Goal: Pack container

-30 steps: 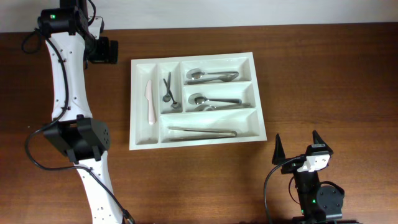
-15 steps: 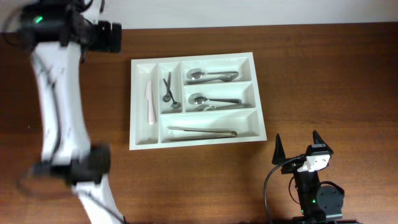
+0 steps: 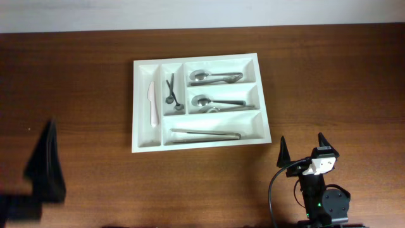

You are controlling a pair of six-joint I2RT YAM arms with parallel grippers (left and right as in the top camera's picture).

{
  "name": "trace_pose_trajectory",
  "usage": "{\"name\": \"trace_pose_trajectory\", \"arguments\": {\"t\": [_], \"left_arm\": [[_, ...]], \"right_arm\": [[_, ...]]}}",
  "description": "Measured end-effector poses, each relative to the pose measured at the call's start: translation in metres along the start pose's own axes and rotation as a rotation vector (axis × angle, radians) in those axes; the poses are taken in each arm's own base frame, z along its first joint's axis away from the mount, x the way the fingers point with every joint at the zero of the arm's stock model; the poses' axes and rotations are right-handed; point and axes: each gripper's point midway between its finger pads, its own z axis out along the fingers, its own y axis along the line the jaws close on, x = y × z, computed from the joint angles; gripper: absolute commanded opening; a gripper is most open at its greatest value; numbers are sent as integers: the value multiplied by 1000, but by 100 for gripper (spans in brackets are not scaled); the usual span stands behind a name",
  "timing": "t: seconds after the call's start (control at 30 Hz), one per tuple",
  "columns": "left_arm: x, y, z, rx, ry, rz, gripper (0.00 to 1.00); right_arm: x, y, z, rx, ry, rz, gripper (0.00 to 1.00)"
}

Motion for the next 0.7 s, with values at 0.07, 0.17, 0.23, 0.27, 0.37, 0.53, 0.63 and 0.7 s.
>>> {"name": "trace_pose_trajectory", "arguments": {"t": [0.07,0.17,0.23,0.27,0.37,0.53,0.63,0.7], "left_arm": [[16,0,-12,-6,21,4,99],[42,1,-22,-24,56,7,99],[60,0,-23,-28,73,7,99],[64,0,-23,-30,59,7,99],[87,-3,-16,-28,38,6,99],[149,-12,17,-22,58,6,99],[191,-18,42,-14,89,7,99],[219,-21,57,-14,98,5,99]], "right_arm": [[0,0,0,0,1,0,99],[0,0,0,0,2,0,99],[0,0,0,0,2,0,98],[0,0,0,0,2,0,99],[1,0,0,0,3,0,99],[0,0,0,1,1,0,99],[0,0,0,1,1,0,99],[0,0,0,3,1,-1,99]]}}
